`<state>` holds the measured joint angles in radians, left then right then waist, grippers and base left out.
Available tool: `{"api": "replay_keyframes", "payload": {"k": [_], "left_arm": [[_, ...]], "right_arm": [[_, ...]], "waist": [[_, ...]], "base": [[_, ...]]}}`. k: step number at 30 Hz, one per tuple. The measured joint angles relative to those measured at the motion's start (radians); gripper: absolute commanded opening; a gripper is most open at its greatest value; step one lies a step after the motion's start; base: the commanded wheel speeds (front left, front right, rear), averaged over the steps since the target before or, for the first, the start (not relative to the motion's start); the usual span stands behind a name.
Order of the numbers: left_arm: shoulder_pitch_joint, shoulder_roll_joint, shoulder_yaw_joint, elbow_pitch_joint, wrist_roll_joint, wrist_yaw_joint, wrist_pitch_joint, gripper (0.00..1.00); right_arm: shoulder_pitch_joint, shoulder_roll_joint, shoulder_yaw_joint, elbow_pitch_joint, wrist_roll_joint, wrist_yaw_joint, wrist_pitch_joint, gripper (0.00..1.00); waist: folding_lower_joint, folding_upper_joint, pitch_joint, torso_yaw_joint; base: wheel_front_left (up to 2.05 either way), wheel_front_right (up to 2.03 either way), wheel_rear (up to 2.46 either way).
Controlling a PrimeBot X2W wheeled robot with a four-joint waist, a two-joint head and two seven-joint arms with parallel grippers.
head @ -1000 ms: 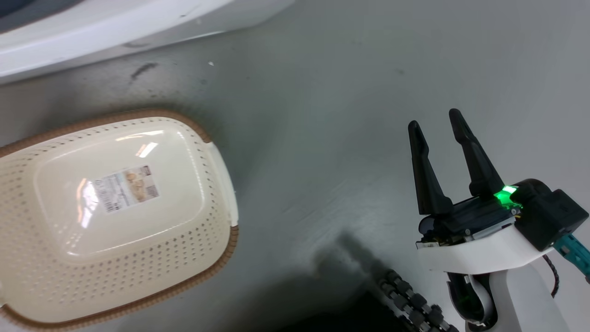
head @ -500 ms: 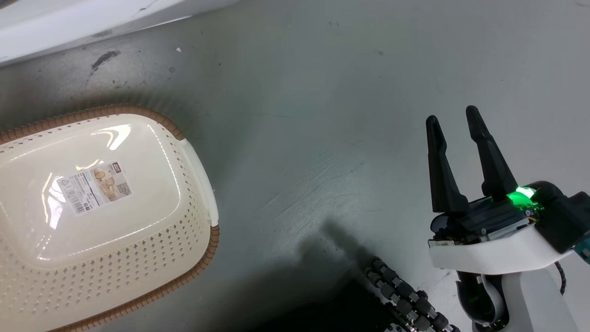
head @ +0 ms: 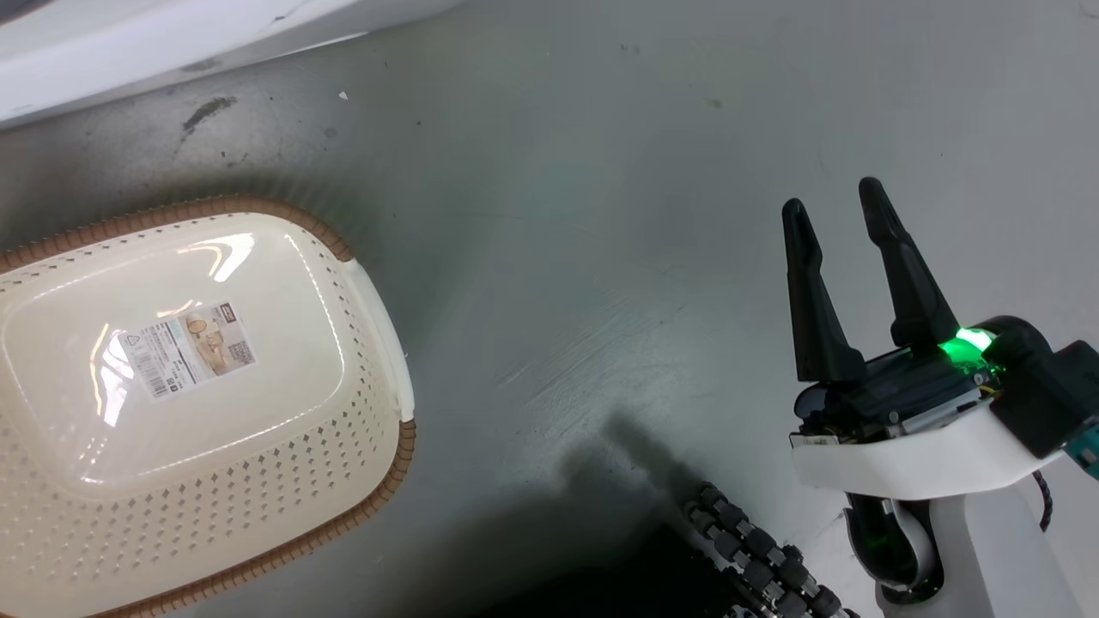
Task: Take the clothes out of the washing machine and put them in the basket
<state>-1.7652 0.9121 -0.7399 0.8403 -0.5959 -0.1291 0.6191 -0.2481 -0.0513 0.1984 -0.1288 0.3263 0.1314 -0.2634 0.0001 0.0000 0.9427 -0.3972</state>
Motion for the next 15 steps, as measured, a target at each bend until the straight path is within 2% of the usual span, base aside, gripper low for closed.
{"api": "replay_keyframes", "payload": {"k": [4, 6, 13, 15], "left_arm": [[0.003, 0.003, -0.006, 0.011, -0.008, 0.0, -0.073, 0.0], [0.036, -0.023, -0.019, 0.024, -0.021, 0.0, -0.149, 0.0], [0.14, -0.09, -0.036, 0.057, -0.076, 0.0, -0.291, 0.0], [0.203, -0.122, -0.051, 0.067, -0.097, 0.0, -0.373, 0.0]], "right_arm": [[-0.013, 0.0, -0.003, 0.007, -0.01, 0.0, 0.0, 1.0], [-0.015, 0.0, -0.014, 0.014, -0.032, 0.0, 0.0, 1.0], [-0.016, 0.0, -0.042, 0.035, -0.084, 0.0, 0.0, 1.0], [-0.017, 0.0, -0.056, 0.047, -0.103, 0.0, 0.0, 1.0]], "waist": [[0.0, 0.0, -0.017, 0.003], [-0.0001, 0.0, -0.042, 0.017], [0.0, 0.0, -0.107, 0.065], [-0.0001, 0.0, -0.146, 0.09]], "base": [[0.0, 0.0, 0.0], [0.0, 0.0, 0.0], [0.0, 0.0, 0.0], [0.0, 0.0, 0.0]]}}
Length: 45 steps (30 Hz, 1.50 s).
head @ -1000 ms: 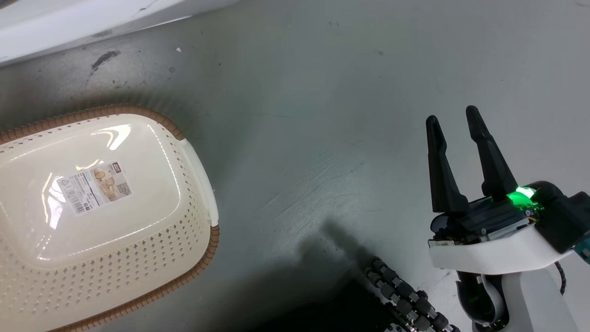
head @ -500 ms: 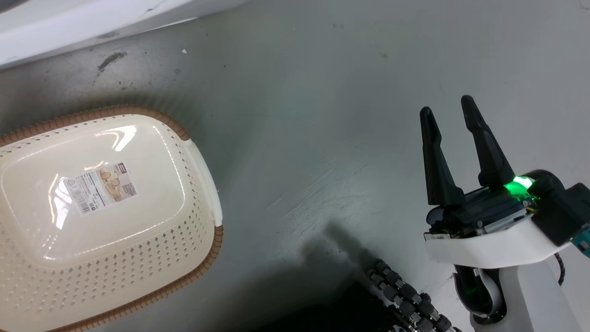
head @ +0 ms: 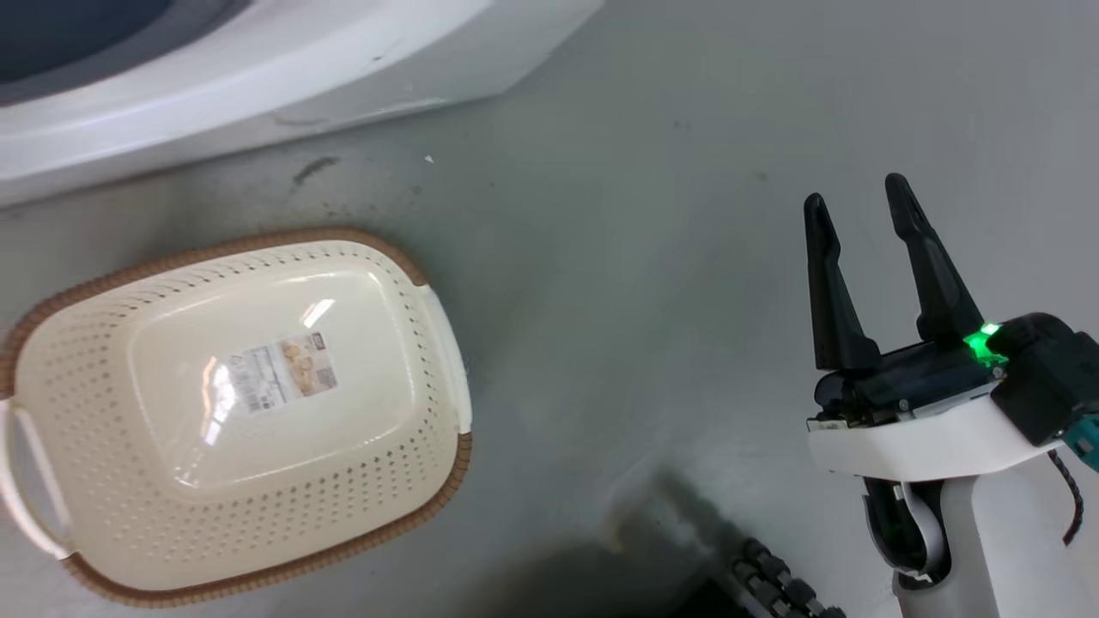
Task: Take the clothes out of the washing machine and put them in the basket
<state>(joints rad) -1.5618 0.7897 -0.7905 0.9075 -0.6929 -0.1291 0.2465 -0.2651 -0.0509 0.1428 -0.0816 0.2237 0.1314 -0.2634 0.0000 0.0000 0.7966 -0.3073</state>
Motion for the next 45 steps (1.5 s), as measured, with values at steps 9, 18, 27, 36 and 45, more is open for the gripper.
{"api": "replay_keyframes", "payload": {"k": [9, 18, 27, 36, 45], "left_arm": [[0.181, -0.095, -0.029, 0.023, -0.058, 0.0, -0.258, 0.0], [0.375, -0.166, -0.027, 0.002, -0.092, 0.019, -0.47, 0.0], [0.603, -0.187, 0.05, -0.229, -0.091, 0.142, -0.507, 0.0], [0.871, -0.137, 0.151, -0.603, -0.038, 0.287, -0.508, 0.0], [1.044, -0.107, 0.116, -0.844, -0.029, 0.386, -0.482, 0.0]], "right_arm": [[0.032, 0.0, -0.028, 0.038, -0.07, 0.0, 0.0, 1.0], [0.091, 0.0, -0.062, 0.068, -0.111, 0.0, 0.0, 1.0], [0.157, 0.0, -0.084, 0.097, -0.145, 0.0, 0.0, 1.0], [0.189, 0.0, -0.089, 0.113, -0.14, 0.0, 0.0, 1.0], [0.203, 0.0, -0.101, 0.116, -0.126, 0.0, 0.0, 1.0]], "waist": [[-0.0001, 0.0, -0.142, 0.07], [-0.0001, 0.0, -0.302, 0.124], [-0.0004, 0.0, -0.475, 0.186], [-0.0004, 0.0, -0.584, 0.237], [-0.0003, 0.0, -0.61, 0.272]], "base": [[0.0, 0.0, 0.0], [0.0, 0.0, 0.0], [0.0, 0.0, 0.0], [0.0, 0.0, 0.0], [0.0, 0.0, 0.0]]}}
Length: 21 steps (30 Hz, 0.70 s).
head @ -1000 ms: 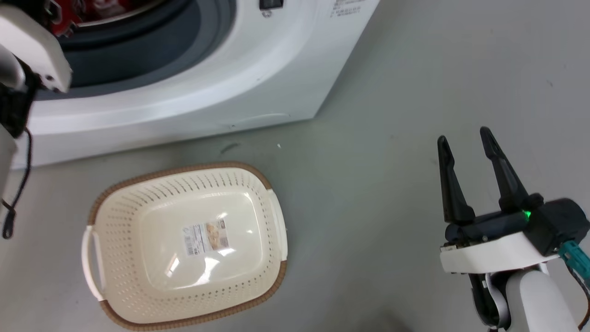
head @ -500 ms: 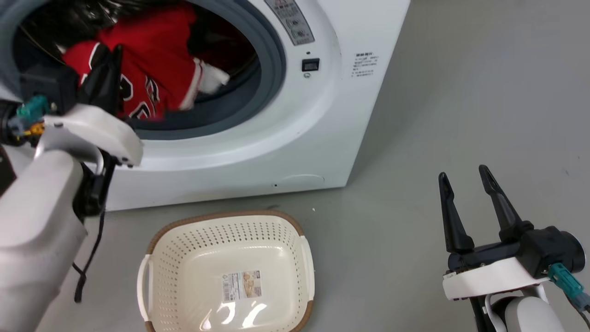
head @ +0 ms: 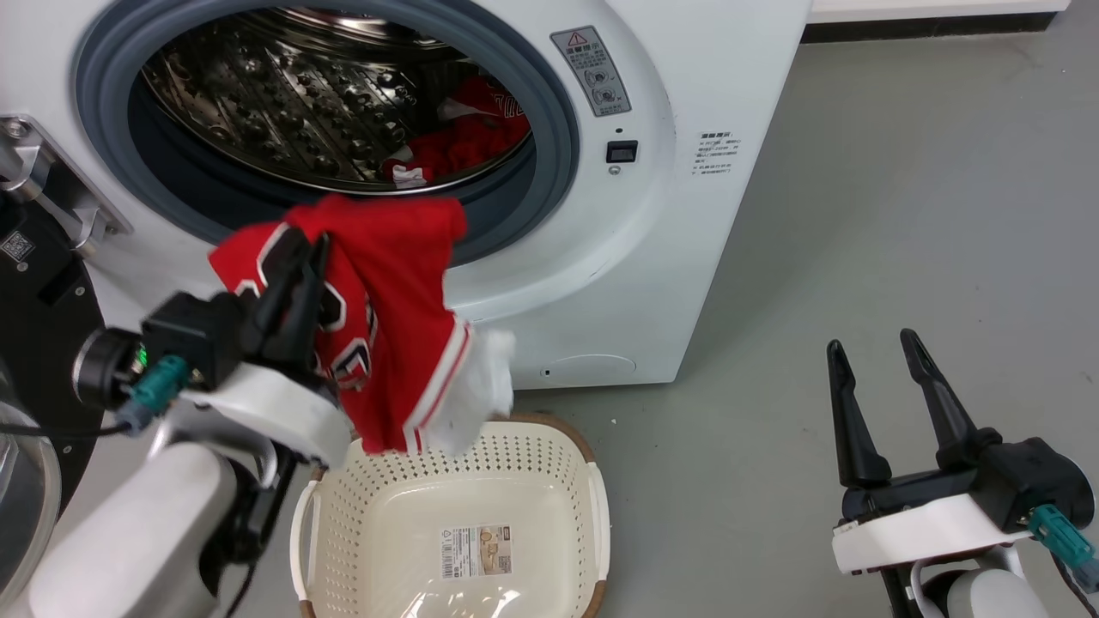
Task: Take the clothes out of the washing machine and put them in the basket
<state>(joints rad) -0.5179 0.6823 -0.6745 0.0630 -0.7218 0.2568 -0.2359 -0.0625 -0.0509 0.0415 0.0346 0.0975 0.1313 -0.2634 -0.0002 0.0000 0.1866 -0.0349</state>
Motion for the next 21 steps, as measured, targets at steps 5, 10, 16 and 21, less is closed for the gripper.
{"api": "replay_keyframes", "payload": {"k": [5, 10, 16, 21], "left_arm": [[0.065, 0.006, -0.038, -0.043, -0.013, 0.007, 0.045, 0.0], [0.089, 0.011, -0.091, -0.016, -0.026, -0.02, 0.114, 0.0], [0.084, -0.014, -0.134, 0.124, -0.039, -0.083, 0.151, 0.0], [0.038, -0.048, -0.167, 0.272, -0.03, -0.135, 0.169, 0.0]], "right_arm": [[-0.002, 0.0, -0.003, -0.001, 0.009, 0.0, 0.0, 1.0], [-0.021, 0.0, -0.007, -0.005, 0.009, 0.0, 0.0, 1.0], [-0.046, 0.0, -0.007, -0.014, 0.009, 0.0, 0.0, 1.0], [-0.071, 0.0, -0.008, -0.027, 0.011, 0.0, 0.0, 1.0]], "waist": [[0.0001, 0.0, 0.016, 0.0], [0.0001, 0.0, 0.05, -0.008], [0.0002, 0.0, 0.115, -0.03], [0.0003, 0.0, 0.187, -0.056]], "base": [[0.0, 0.0, 0.0], [0.0, 0.0, 0.0], [0.0, 0.0, 0.0], [0.0, 0.0, 0.0]]}}
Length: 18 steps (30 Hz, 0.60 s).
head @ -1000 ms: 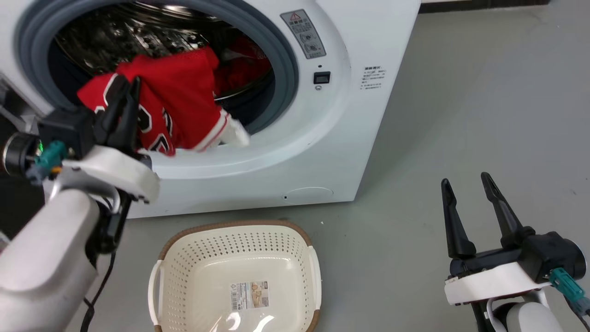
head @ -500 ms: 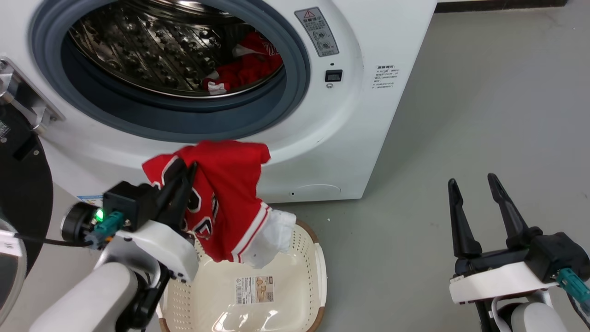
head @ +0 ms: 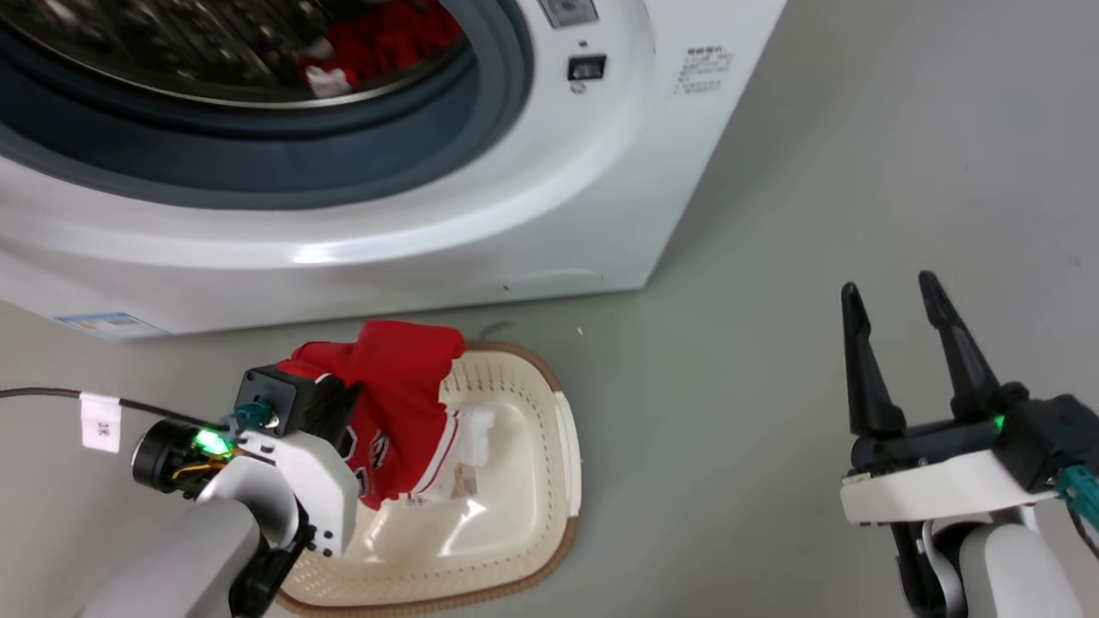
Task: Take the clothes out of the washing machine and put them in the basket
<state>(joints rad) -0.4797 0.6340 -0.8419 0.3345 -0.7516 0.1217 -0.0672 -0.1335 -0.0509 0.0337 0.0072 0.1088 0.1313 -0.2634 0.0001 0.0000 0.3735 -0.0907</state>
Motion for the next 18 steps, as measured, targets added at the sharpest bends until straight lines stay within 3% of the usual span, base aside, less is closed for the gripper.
{"api": "replay_keyframes", "payload": {"k": [18], "left_arm": [[-0.234, -0.115, -0.027, 0.551, 0.025, -0.14, -0.008, 0.0]], "right_arm": [[-0.073, 0.0, -0.008, -0.056, 0.042, 0.0, 0.0, 1.0]], "waist": [[0.0001, 0.0, 0.3, -0.126]], "base": [[0.0, 0.0, 0.0]]}}
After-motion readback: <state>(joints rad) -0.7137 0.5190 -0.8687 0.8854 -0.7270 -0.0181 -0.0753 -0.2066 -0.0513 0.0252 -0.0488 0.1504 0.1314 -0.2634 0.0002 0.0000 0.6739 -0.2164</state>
